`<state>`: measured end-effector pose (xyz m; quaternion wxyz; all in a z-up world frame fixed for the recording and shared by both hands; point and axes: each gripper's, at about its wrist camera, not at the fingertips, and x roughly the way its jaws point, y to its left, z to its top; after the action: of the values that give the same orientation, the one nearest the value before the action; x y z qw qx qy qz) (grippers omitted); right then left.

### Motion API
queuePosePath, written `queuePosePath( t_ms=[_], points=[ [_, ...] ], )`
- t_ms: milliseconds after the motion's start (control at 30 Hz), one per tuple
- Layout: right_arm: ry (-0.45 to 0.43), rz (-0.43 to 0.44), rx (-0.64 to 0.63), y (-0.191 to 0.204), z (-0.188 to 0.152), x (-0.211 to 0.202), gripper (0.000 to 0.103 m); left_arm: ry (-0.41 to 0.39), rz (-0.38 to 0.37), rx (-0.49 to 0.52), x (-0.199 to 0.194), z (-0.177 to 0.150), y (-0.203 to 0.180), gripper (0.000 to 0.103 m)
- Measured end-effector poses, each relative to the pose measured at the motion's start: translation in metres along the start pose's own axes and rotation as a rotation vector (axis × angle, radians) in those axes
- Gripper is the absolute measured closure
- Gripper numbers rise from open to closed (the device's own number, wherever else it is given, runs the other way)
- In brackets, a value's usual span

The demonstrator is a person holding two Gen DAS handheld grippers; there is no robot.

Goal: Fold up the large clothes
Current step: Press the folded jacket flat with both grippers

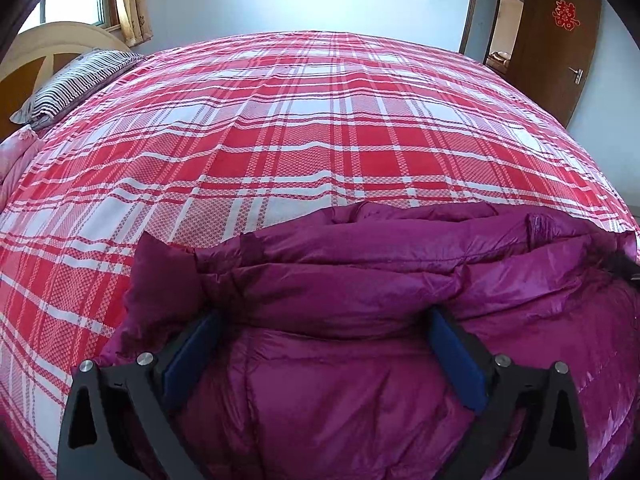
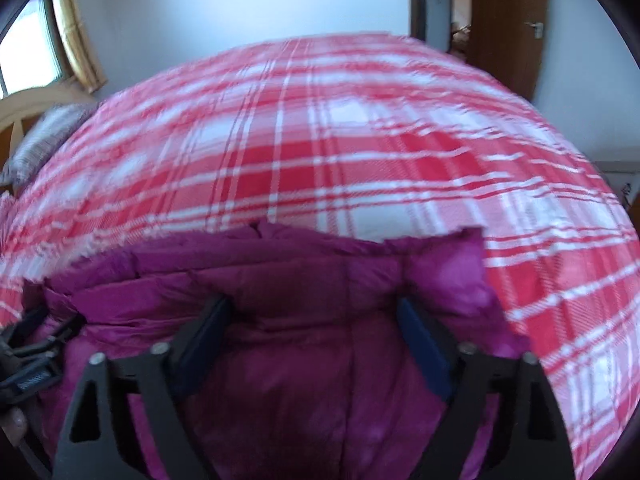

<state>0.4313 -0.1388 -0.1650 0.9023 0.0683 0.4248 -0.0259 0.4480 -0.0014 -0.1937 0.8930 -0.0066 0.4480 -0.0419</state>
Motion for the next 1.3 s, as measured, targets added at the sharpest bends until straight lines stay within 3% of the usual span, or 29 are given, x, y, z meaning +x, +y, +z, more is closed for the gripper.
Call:
queuePosePath(
  t_ms=[100, 200, 233, 333, 400, 500, 600, 733, 1300],
  points=[
    [-0.106, 0.021, -0.001, 0.018, -0.011, -0.043, 0.030, 0.000, 0.011, 0.003, 0.000, 0.001, -0.001, 0.001],
    [-0.033, 0.085, 0.041, 0.035, -0.025, -0.036, 0.046, 0.003, 0.008, -0.011, -0.002, 0.002, 0.001, 0.001],
    [-0.006, 0.058, 0.026, 0.042, -0.031, -0.023, 0.047, 0.003, 0.010, -0.022, -0.004, 0.002, 0.002, 0.001],
    [-0.037, -0.009, -0.002, 0.048, -0.039, -0.008, 0.047, -0.002, 0.045, -0.090, -0.023, 0.002, 0.006, 0.001],
    [-0.037, -0.037, -0.035, 0.053, -0.039, -0.003, 0.046, -0.045, 0.021, -0.129, -0.044, 0.002, 0.002, 0.001],
    [-0.013, -0.030, -0.033, 0.053, -0.036, 0.005, 0.045, -0.097, 0.027, -0.067, -0.064, 0.002, -0.026, 0.001],
    [-0.011, -0.008, -0.016, 0.050, -0.037, 0.008, 0.044, -0.080, 0.125, 0.067, -0.050, -0.002, -0.057, 0.001],
    [-0.011, 0.026, 0.026, 0.042, -0.039, 0.009, 0.045, -0.074, 0.188, 0.075, -0.028, -0.005, -0.061, 0.001],
    [0.005, -0.015, 0.000, 0.048, -0.038, 0.014, 0.044, -0.038, 0.187, 0.069, -0.011, -0.008, -0.061, 0.001]
  ],
)
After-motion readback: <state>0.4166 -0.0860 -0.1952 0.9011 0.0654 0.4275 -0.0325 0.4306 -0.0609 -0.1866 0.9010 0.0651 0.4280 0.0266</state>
